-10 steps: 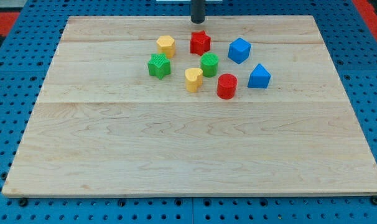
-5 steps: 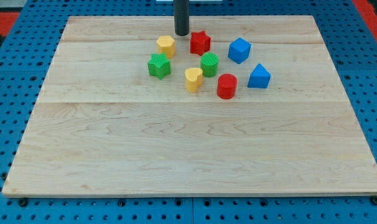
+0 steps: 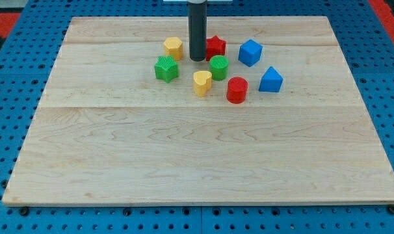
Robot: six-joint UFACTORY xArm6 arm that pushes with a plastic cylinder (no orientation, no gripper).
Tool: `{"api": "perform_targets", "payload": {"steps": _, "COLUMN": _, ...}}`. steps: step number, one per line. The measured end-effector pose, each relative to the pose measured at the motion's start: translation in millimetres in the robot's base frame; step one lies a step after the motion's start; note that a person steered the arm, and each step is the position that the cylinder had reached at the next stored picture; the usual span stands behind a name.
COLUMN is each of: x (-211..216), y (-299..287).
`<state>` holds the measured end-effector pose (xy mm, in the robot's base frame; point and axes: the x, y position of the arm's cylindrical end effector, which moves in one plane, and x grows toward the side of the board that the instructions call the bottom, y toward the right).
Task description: Move the arm in between the red star and green circle
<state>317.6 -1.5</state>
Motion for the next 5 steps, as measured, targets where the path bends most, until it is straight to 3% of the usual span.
{"api": "perform_targets", "payload": {"steps": 5, "x": 3.6, "y": 66.6}}
